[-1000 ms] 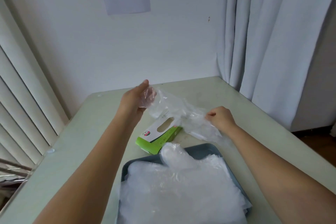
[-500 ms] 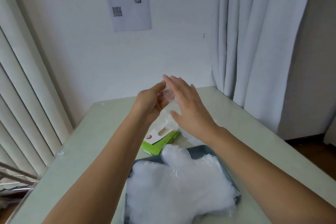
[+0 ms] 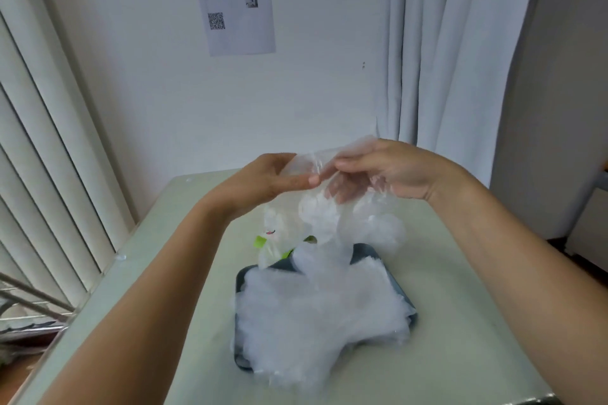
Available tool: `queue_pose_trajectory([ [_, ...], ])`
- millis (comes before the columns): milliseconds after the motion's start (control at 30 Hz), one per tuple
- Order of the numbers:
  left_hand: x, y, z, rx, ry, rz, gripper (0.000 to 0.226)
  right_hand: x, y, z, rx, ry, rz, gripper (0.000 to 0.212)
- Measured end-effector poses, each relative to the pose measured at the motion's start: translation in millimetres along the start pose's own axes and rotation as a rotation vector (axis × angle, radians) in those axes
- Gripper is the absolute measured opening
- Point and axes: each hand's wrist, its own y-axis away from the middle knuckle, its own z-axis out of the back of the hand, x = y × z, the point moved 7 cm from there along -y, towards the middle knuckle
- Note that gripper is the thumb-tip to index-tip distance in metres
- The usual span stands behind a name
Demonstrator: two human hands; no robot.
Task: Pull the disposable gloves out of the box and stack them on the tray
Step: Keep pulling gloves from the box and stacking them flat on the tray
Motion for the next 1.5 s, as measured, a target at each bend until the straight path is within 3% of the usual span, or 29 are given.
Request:
queue_pose_trajectory([
  [100, 7, 7, -16, 0.133, 0.155, 0.038, 0.028, -10, 12, -6, 0.058, -0.140, -0.064, 0.022],
  [200, 25, 17, -27, 0.234, 0.321, 0.097, 0.058, -28, 24, -7, 0.062, -0.243, -0.126, 0.024],
  [300, 54, 26, -33, 0.214, 0.503, 0.288, 0.104, -48, 35, -12, 0.067, -0.313, -0.178, 0.027],
  [367, 71, 32, -46, 0.267, 0.555, 0.407, 0.119, -57, 39, -13, 0.059, -0.384, -0.198, 0.030],
  [500, 74, 34, -66, 0.336, 0.669, 0.355, 0.082, -62, 39, -10, 0.047, -0.353, -0.187, 0.035],
  [600, 64, 29, -55, 0.252, 0.709, 0.239, 0.039, -61, 31, 1, -0.045, -0.246, -0.119, 0.018],
  [667, 62, 26, -38, 0.111, 0.545, 0.188, 0.027, -61, 26, 9, -0.107, -0.151, -0.076, 0.012],
  [900, 39, 46, 6, -0.443, -0.037, 0.036, 0.033, -61, 27, 21, -0.424, 0.328, 0.139, 0.013],
  [967, 27, 58, 6, -0.516, -0.263, -0.117, 0.036, -65, 32, 22, -0.499, 0.343, 0.189, 0.012],
  [1067, 13, 80, -7, -0.588, -0.610, -0.479, 0.029, -74, 47, 22, -0.591, 0.315, 0.234, 0.010],
  [1133, 18, 93, -23, -0.600, -0.780, -0.660, 0.015, -85, 56, 19, -0.592, 0.240, 0.199, 0.015],
  [1267, 50, 105, -52, -0.534, -0.891, -0.782, 0.016, -114, 66, -4, -0.405, 0.117, 0.172, 0.038],
  [1400, 89, 108, -81, -0.293, -0.937, -0.735, 0.029, -162, 74, -16, -0.261, 0.259, -0.047, 0.061],
  [1500, 109, 106, -95, -0.109, -0.999, -0.613, 0.025, -188, 78, -19, -0.163, 0.415, -0.164, 0.061],
])
